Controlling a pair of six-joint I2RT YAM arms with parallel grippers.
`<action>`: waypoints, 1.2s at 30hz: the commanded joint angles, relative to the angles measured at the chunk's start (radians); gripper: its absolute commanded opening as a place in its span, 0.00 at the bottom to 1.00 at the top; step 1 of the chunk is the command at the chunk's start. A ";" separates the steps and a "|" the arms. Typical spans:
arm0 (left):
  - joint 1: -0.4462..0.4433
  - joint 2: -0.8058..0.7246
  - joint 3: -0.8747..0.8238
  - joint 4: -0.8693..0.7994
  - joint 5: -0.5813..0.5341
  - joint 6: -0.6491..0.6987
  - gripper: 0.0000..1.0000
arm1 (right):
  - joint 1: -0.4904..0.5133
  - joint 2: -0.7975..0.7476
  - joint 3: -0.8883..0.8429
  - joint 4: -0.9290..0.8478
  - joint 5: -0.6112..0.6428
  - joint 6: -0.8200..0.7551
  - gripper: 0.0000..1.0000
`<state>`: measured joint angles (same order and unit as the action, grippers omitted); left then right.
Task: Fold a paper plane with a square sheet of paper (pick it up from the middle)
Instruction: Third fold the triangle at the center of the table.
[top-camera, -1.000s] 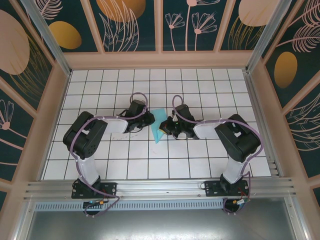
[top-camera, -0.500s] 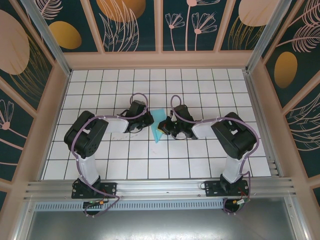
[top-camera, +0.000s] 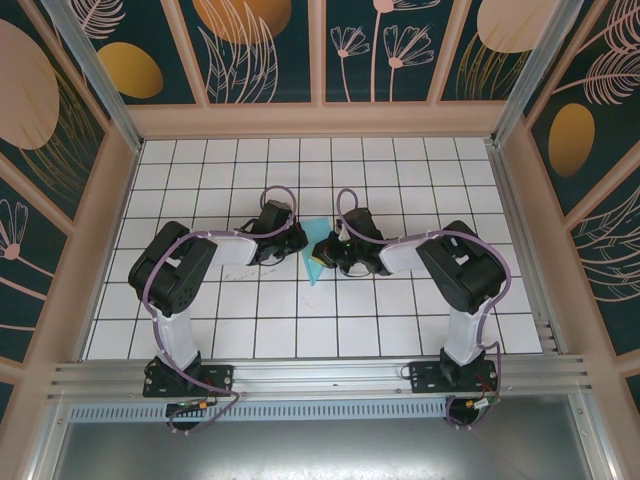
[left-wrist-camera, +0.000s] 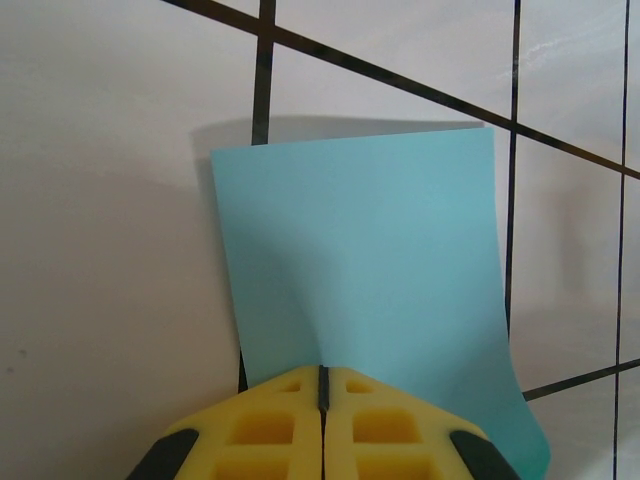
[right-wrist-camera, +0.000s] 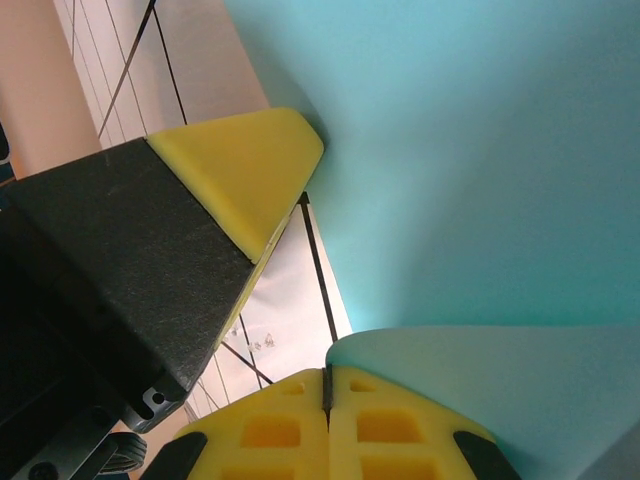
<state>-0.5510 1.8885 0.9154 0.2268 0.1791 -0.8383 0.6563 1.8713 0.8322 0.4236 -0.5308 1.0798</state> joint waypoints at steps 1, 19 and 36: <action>-0.003 0.031 0.013 -0.038 0.003 0.022 0.07 | 0.009 0.017 0.033 0.024 -0.024 -0.014 0.00; -0.003 0.026 0.007 -0.040 0.002 0.023 0.04 | 0.009 0.053 0.046 0.017 -0.012 -0.024 0.00; -0.002 0.023 0.006 -0.040 0.003 0.025 0.03 | 0.008 0.079 0.062 0.010 -0.018 -0.033 0.00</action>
<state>-0.5510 1.8896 0.9165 0.2272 0.1818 -0.8379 0.6563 1.9320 0.8707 0.4229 -0.5331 1.0718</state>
